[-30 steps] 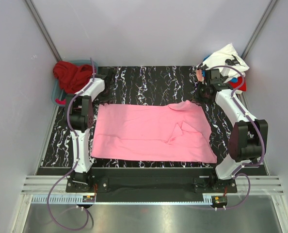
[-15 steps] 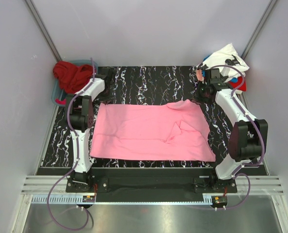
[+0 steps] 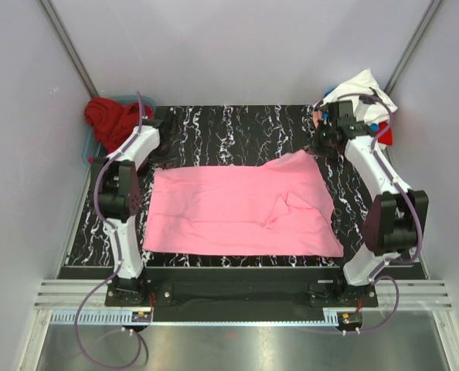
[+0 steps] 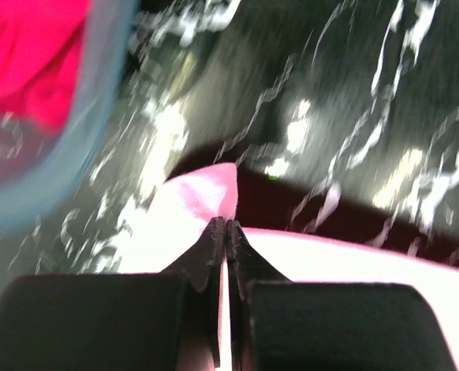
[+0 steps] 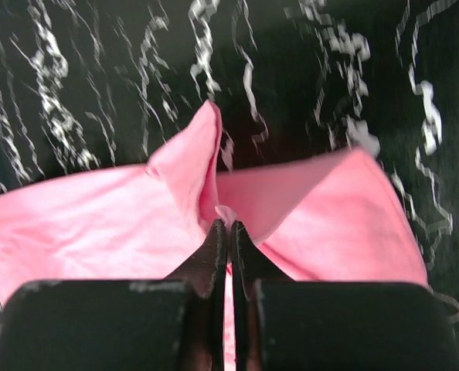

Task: Fold and stack the t-shirts
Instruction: Fold the tshirt

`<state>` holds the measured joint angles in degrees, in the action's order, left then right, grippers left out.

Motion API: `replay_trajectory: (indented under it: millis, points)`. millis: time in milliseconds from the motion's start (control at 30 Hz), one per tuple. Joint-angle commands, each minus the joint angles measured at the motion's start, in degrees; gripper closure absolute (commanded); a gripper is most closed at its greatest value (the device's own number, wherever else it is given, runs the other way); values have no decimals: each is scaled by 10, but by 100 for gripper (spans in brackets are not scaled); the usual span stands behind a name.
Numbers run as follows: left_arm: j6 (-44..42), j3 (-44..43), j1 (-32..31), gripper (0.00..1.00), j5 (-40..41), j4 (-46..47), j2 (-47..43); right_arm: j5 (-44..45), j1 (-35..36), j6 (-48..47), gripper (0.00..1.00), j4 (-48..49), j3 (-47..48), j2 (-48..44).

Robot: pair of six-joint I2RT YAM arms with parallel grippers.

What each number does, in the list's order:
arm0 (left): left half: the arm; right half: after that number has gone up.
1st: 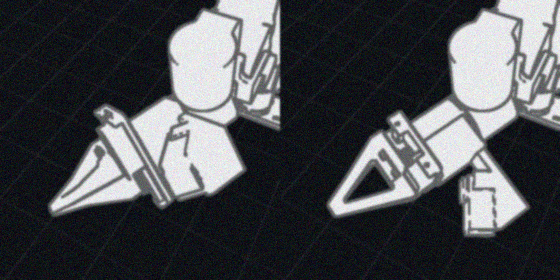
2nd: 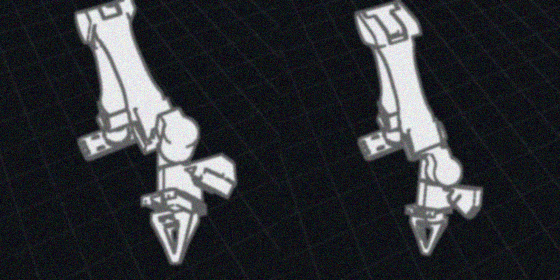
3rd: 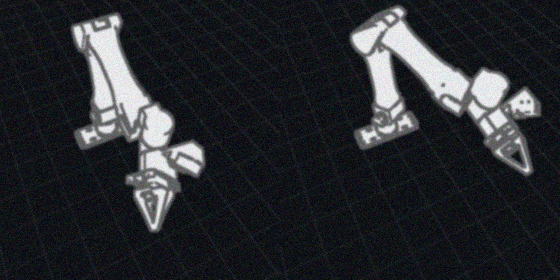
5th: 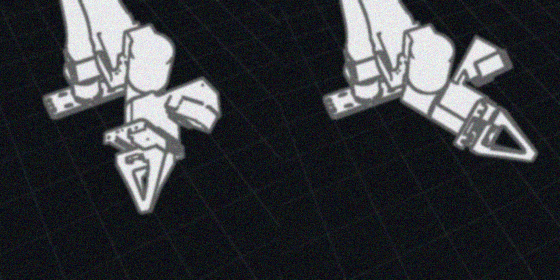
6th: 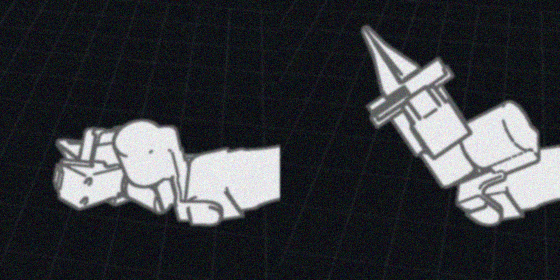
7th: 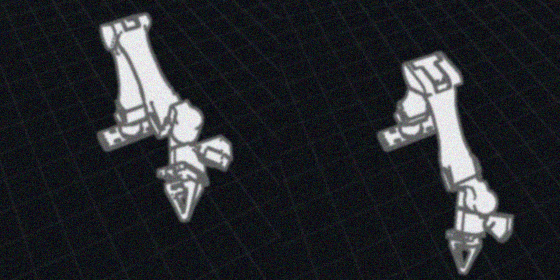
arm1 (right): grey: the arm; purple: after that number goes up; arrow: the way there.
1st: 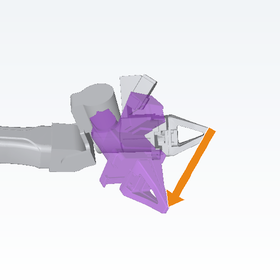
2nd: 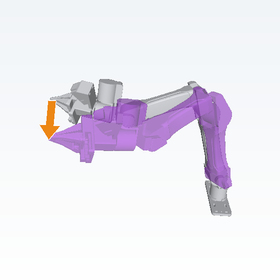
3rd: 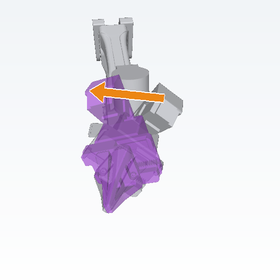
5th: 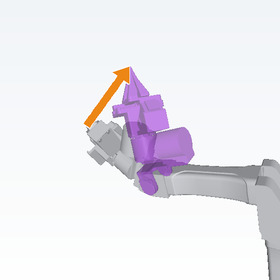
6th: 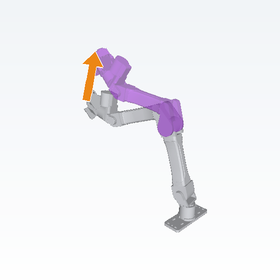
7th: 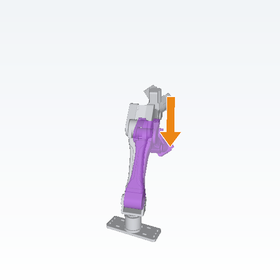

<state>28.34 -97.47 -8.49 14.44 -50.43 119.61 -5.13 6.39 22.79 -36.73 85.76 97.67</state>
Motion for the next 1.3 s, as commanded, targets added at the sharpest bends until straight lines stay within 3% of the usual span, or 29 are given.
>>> replay_trajectory:
  millis: [0, 300, 567, 967, 1000, 1067, 1100, 1133, 1200, 1233, 1267]
  points:
    - [-1, 60, -4, 100, -16, 19, -99, -7, 3, 11, 100, 1, -65, -93]
    - [8, 248, -11, 100, -24, 66, -227, 26, 4, 10, 100, -46, -186, -239]
    - [-2, 313, -14, 100, -23, 82, -283, 75, 4, 37, 100, -90, -251, -350]
    - [0, 370, -19, 100, -14, 92, -317, 109, 4, 72, 100, -128, -302, -406]
    - [2, 383, -19, 99, -15, 93, -322, 105, 3, 93, 100, -125, -311, -414]
    - [8, 398, -19, 77, -10, 93, -336, 102, 4, 124, 100, -132, -338, -436]
    - [17, 416, -19, 67, -7, 91, -344, 102, 3, 161, 91, -138, -344, -446]
    - [22, 424, -19, 50, -4, 87, -355, 108, 4, 186, 76, -143, -359, -468]
    - [44, 447, -18, 28, 19, 83, -392, 106, 4, 248, 36, -151, -371, -491]
    - [49, 453, -17, 22, 22, 85, -404, 103, 2, 264, 9, -148, -385, -505]
    - [56, 459, -16, 17, 23, 87, -425, 102, 4, 279, 6, -133, -391, -526]
